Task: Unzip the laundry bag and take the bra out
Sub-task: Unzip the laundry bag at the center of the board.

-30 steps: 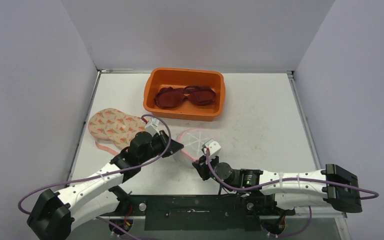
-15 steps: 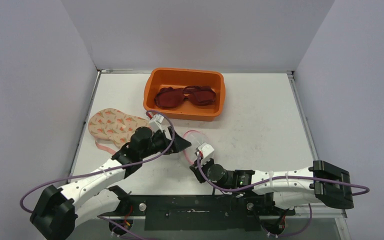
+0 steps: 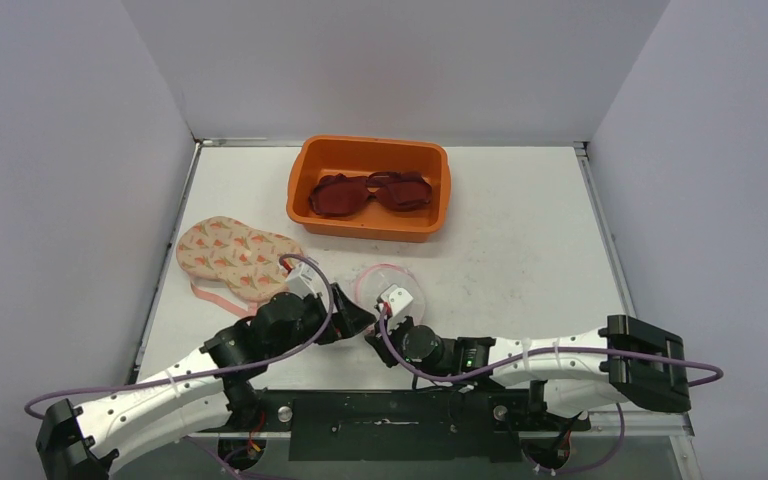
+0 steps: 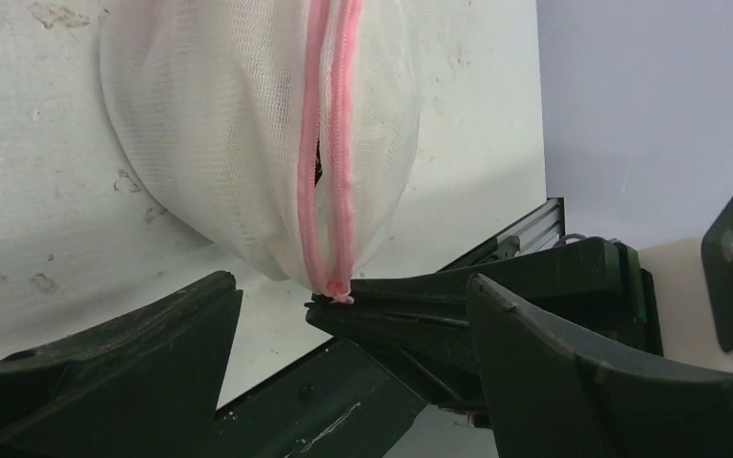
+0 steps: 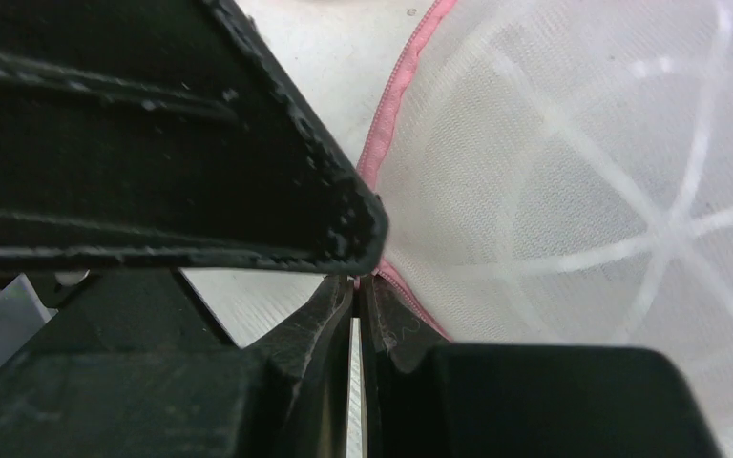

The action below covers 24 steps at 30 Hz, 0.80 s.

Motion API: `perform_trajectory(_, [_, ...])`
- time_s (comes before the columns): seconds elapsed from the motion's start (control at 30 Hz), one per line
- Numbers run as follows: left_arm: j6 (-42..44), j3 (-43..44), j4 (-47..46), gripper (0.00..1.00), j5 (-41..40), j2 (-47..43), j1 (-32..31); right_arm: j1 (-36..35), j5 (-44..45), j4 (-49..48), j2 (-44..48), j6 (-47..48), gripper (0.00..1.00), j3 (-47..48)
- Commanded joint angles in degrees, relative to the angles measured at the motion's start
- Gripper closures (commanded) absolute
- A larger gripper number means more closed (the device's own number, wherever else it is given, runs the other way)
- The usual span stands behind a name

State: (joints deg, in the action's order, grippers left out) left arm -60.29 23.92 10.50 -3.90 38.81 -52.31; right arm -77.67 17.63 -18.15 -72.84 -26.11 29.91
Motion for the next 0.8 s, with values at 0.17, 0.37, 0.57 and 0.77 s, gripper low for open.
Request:
perform_trajectory(0.17, [-4.81, -0.22, -5.98, 0.43, -9.36, 4.44, -3.02, -0.03, -2.07, -4.39, -1.64, 0.84, 0.95, 3.08])
perform_trajectory(0.37, [-5.29, -1.24, -8.89, 0.63, -9.07, 8.17, -2.96, -0.03, -1.98, -4.07, -0.76, 0.27, 0.95, 2.48])
perform_trajectory(0.57, [-5.59, -1.83, -9.48, 0.9, -10.07, 8.57, -2.91, -0.03, -1.6, -3.32, -0.1, 0.01, 0.95, 2.09])
perform_trajectory(0.77, [-4.62, -1.64, -8.32, 1.0, -11.04, 7.88, -2.75, -0.03, 2.1, 1.71, 2.69, -0.55, 0.95, 1.03])
